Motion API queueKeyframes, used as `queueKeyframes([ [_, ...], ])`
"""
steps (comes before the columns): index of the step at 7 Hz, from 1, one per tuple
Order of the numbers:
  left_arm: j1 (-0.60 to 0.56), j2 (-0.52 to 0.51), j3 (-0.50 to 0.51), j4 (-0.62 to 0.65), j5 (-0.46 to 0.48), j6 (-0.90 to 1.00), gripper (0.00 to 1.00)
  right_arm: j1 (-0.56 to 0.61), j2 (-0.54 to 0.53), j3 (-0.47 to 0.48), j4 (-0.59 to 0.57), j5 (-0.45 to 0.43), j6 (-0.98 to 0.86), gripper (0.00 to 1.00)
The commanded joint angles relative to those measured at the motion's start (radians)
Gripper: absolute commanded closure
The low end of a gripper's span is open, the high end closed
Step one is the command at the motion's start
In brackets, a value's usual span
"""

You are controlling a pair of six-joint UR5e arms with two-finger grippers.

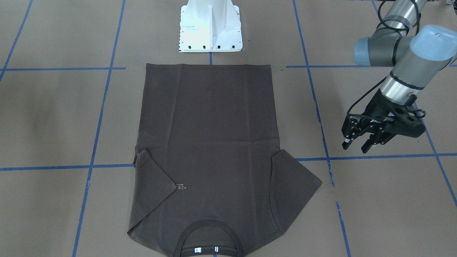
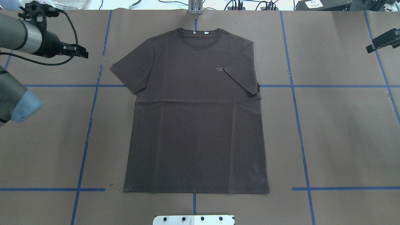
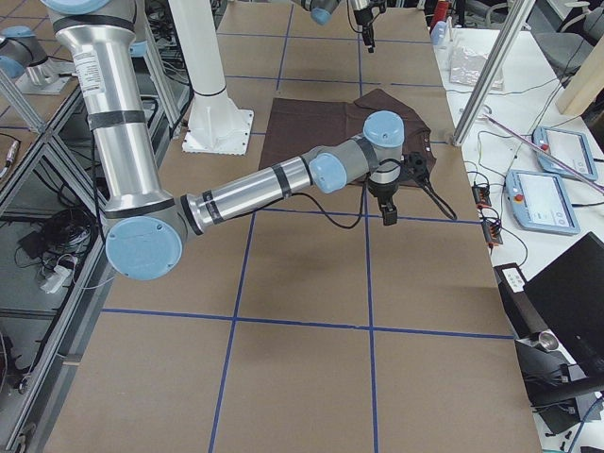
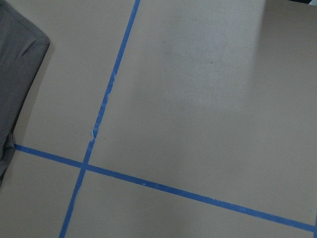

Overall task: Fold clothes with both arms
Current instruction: 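Withdraw the right arm while moving the left gripper toward the shirt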

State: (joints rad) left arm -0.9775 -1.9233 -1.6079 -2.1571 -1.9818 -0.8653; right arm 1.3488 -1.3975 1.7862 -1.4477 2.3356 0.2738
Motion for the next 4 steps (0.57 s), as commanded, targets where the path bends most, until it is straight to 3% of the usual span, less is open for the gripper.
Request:
queueKeyframes([
  [1,0.039,-0.097,0.200,-0.106,0.079,-0.049,0.37,0.013,-0.034,0.022,0.000,0.005,-0.022,0.00],
  [4,0.118,-0.163,0.331,-0.153,0.200,-0.118,0.37,0.015,-0.035,0.021,0.000,0.002,-0.021,0.00],
])
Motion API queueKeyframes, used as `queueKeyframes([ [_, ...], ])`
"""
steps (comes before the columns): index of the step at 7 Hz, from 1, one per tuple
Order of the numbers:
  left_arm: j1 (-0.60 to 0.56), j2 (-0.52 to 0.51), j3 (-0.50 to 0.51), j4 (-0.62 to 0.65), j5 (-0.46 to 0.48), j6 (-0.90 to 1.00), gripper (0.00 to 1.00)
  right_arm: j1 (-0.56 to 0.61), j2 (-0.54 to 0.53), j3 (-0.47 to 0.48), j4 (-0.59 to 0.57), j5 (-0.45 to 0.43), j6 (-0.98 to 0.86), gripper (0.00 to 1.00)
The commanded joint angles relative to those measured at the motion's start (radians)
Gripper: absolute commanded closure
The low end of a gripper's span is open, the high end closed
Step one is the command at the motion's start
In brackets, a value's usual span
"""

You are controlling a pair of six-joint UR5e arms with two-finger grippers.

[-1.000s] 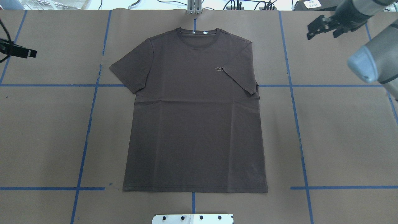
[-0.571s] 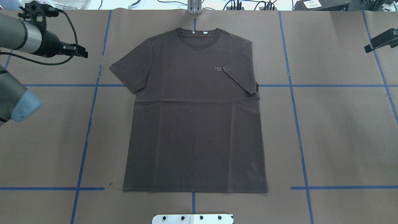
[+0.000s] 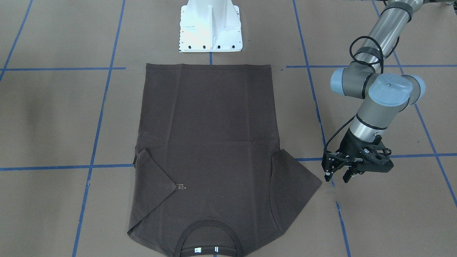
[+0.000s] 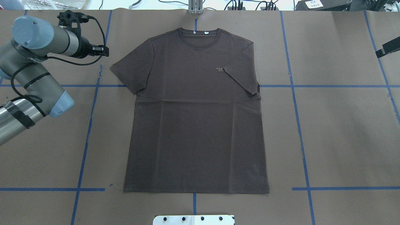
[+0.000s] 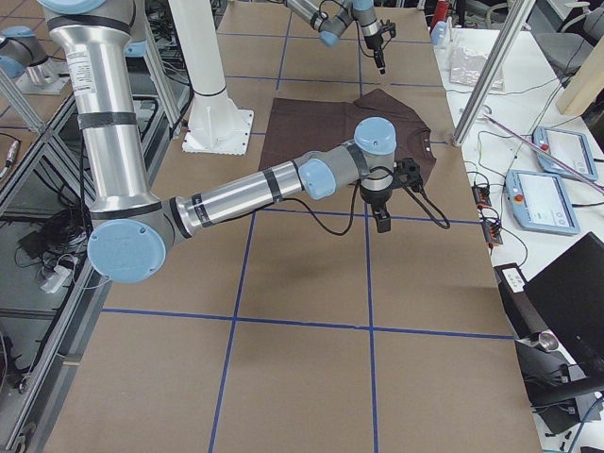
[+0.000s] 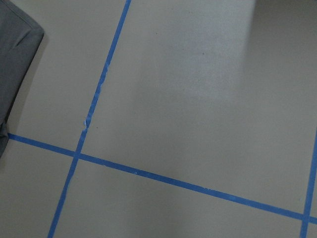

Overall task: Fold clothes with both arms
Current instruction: 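Grasp the sleeve nearest the left gripper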

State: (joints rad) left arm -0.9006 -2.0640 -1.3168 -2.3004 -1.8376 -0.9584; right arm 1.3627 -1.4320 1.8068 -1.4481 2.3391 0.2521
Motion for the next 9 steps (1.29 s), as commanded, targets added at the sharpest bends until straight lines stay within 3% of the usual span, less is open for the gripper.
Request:
queueKeyframes([
  [1,0.048,-0.034,0.066,-0.011,0.066,-0.025,0.40,0.001,0.001,0.000,0.000,-0.003,0.001,0.00],
  [3,0.061,-0.041,0.112,-0.043,0.069,-0.026,0.40,-0.001,0.001,-0.004,0.000,-0.004,0.001,0.00],
  [7,0.108,-0.039,0.113,-0.042,0.100,-0.073,0.46,-0.001,0.004,-0.009,0.000,-0.007,-0.002,0.00],
  [8,0.108,-0.041,0.111,-0.042,0.100,-0.074,0.59,-0.001,0.002,-0.009,0.000,-0.006,-0.001,0.00],
  [9,0.108,-0.042,0.108,-0.039,0.101,-0.079,0.87,-0.001,0.002,-0.009,0.000,-0.007,0.000,0.00],
])
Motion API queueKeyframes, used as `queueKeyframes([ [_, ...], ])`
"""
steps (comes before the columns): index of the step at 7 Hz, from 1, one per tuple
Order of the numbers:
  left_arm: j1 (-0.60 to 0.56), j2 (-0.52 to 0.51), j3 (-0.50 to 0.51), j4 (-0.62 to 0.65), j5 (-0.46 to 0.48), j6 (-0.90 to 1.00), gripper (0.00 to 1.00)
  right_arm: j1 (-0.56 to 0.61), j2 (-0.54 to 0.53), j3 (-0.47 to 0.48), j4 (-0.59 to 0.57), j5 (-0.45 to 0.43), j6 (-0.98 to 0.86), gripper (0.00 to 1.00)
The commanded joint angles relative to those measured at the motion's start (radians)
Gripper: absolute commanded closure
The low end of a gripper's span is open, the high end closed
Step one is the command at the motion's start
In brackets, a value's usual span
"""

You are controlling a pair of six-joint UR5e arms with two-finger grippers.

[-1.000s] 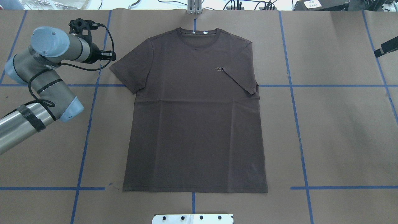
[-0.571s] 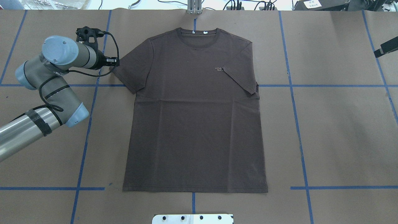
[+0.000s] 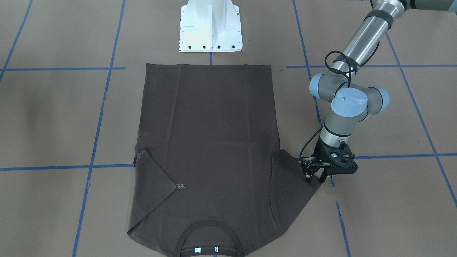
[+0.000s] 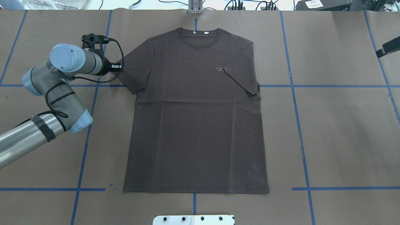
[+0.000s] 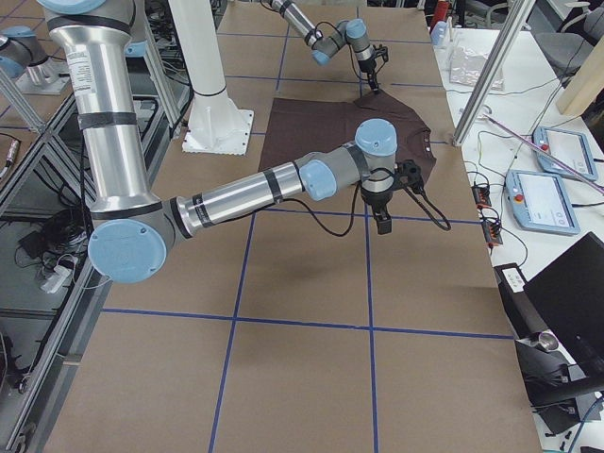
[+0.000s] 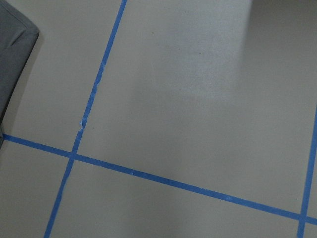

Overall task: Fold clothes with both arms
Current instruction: 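Grasp the sleeve nearest the left gripper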

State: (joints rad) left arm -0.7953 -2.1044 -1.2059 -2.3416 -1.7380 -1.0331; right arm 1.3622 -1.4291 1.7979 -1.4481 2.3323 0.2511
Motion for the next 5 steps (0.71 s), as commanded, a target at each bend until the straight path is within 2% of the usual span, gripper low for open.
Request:
queueKeyframes([
  [1,0.001,-0.002,-0.004,0.004,0.002,-0.002,1.00,0.000,-0.001,0.001,0.000,0.001,0.002,0.00],
  [4,0.002,-0.014,-0.053,0.019,0.000,-0.008,1.00,0.000,-0.002,0.001,0.000,-0.001,0.008,0.00],
  [5,0.002,-0.058,-0.053,0.077,0.000,-0.011,1.00,0.000,-0.002,0.003,0.000,-0.001,0.010,0.00],
])
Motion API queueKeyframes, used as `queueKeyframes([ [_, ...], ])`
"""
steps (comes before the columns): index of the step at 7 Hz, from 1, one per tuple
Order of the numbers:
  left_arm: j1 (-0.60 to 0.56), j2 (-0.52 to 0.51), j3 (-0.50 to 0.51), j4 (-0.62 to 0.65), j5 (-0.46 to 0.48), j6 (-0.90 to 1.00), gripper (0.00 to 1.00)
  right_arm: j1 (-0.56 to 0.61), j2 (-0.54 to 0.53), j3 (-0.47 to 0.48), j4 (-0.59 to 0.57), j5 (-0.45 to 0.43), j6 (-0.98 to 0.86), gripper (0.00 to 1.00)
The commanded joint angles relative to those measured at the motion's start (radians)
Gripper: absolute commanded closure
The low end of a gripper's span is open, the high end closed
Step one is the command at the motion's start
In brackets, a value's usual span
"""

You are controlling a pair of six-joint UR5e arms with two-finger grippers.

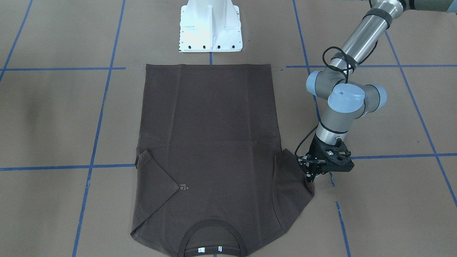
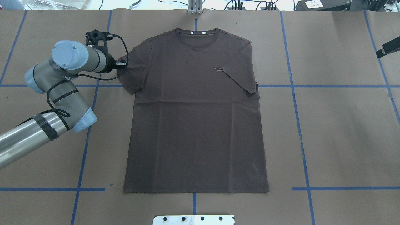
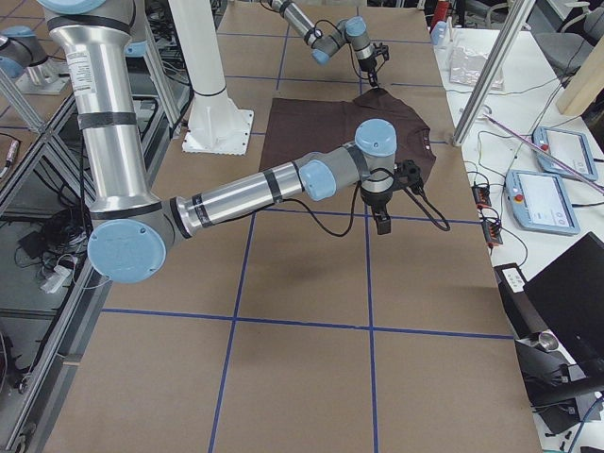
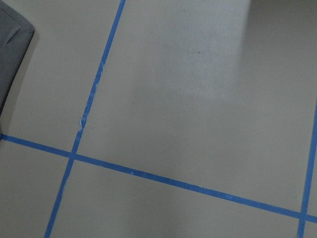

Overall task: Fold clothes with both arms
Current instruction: 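Grasp the sleeve nearest the left gripper, then fold the sleeve nearest the left gripper inward onto the shirt body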

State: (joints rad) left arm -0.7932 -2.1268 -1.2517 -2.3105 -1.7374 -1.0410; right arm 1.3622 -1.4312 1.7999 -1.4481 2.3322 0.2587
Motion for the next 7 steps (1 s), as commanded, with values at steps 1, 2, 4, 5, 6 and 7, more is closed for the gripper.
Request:
queueKeyframes([
  [1,0.003,-0.112,-0.008,0.165,-0.002,-0.073,1.00,0.000,0.000,0.001,0.000,-0.001,0.002,0.00],
  [2,0.018,-0.164,-0.005,0.231,0.001,-0.114,1.00,0.000,0.001,0.000,0.000,-0.001,0.002,0.00],
  [4,0.046,-0.228,0.005,0.339,0.015,-0.139,1.00,0.000,0.001,-0.002,0.000,-0.002,0.004,0.00],
  [5,0.061,-0.234,0.024,0.338,0.027,-0.152,1.00,0.000,0.001,-0.002,0.000,-0.002,0.004,0.00],
  [6,0.065,-0.234,0.032,0.335,0.032,-0.151,1.00,0.000,0.001,-0.002,0.000,-0.004,0.004,0.00],
  [7,0.065,-0.234,0.032,0.333,0.033,-0.119,0.18,-0.002,0.005,-0.004,0.000,-0.004,0.002,0.00],
])
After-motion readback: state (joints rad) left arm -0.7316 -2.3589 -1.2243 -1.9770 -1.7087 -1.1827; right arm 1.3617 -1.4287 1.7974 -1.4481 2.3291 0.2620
